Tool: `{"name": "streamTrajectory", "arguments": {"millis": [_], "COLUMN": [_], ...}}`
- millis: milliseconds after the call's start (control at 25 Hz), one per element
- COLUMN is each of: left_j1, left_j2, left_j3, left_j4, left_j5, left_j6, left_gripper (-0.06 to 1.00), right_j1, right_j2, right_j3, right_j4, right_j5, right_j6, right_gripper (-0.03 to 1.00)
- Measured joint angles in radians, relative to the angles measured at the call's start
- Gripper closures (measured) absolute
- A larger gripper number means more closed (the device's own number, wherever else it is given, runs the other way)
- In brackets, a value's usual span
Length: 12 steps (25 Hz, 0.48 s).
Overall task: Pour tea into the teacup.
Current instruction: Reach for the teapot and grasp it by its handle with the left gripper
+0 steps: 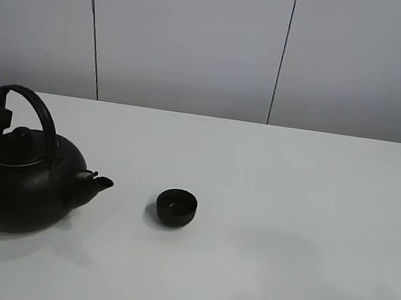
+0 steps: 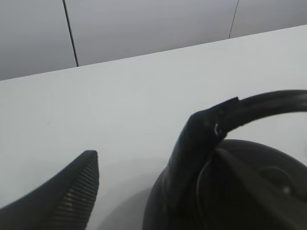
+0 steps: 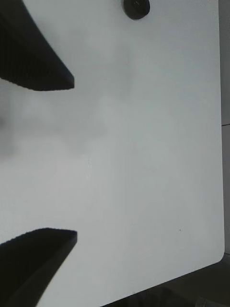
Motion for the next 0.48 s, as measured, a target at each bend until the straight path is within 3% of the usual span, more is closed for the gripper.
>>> {"name": "streamTrajectory", "arguments": {"millis": [240,480], "left_j1": [-0.015,-0.023], "left_j2": [0.015,0.015], "left_j3": [-0.031,-0.033], "left_j4": [0.001,0.040], "left_j5": [-0.007,-0.010], "left_j6": [0.000,0.010], "left_gripper": [0.51,0.81], "right_j1": [0.000,0.000], "right_j2": [0.000,0.000], "right_j3": [0.000,0.000], "right_j4": [0.000,0.000], "right_j5": [0.000,0.000], "right_j6": [0.000,0.000], "right_gripper": [0.42,0.42]}}
